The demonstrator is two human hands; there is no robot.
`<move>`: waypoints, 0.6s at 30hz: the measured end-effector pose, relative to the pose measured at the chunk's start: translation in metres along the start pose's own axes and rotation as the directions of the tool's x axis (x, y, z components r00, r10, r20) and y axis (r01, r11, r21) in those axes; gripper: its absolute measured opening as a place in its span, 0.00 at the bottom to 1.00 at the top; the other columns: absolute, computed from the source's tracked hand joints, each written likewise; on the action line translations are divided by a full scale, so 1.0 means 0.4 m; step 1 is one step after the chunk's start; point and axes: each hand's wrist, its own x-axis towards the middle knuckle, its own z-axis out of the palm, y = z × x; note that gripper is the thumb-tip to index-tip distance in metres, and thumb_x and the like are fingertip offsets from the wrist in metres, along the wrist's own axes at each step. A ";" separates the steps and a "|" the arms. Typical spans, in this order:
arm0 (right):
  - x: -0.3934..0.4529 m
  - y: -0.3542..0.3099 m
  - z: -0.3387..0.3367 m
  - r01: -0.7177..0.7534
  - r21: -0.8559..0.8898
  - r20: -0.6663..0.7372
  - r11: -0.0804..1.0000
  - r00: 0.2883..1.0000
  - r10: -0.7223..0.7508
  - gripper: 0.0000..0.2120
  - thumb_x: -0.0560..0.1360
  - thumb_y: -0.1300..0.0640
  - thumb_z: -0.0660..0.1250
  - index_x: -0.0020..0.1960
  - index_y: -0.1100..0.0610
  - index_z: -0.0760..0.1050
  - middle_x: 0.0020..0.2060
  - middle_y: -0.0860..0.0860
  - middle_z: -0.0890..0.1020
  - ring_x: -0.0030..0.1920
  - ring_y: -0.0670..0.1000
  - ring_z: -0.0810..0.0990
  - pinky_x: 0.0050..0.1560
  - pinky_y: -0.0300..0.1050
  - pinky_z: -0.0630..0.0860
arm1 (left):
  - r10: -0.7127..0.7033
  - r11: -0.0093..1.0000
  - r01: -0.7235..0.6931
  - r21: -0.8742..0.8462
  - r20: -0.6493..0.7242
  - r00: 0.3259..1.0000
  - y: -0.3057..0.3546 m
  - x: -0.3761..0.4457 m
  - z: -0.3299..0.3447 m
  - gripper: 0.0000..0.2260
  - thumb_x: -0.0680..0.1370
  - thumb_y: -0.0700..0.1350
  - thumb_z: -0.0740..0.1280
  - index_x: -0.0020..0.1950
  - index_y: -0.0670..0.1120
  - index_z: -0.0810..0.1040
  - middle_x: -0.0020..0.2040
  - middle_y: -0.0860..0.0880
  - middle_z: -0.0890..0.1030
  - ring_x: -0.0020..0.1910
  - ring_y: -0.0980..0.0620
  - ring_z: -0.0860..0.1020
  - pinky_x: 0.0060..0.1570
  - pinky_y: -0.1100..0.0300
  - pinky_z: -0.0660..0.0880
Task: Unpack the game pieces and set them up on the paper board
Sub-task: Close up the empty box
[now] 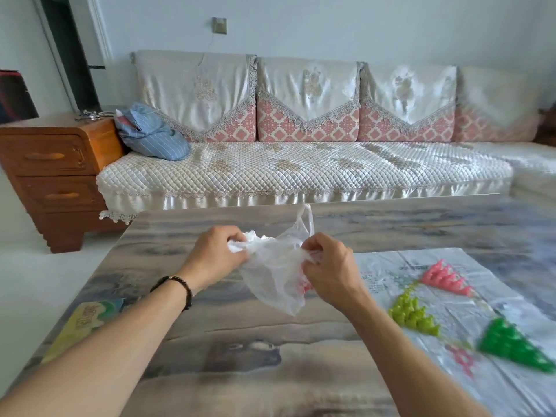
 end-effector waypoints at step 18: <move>-0.813 0.522 -0.873 -0.576 -0.071 -0.481 0.815 0.735 0.478 0.18 0.69 0.69 0.66 0.56 0.56 0.77 0.49 0.49 0.78 0.49 0.50 0.78 0.44 0.39 0.74 | 0.372 0.905 -0.153 -0.398 0.562 0.739 0.909 -0.468 0.737 0.06 0.69 0.46 0.76 0.39 0.48 0.80 0.39 0.53 0.82 0.39 0.55 0.80 0.40 0.63 0.75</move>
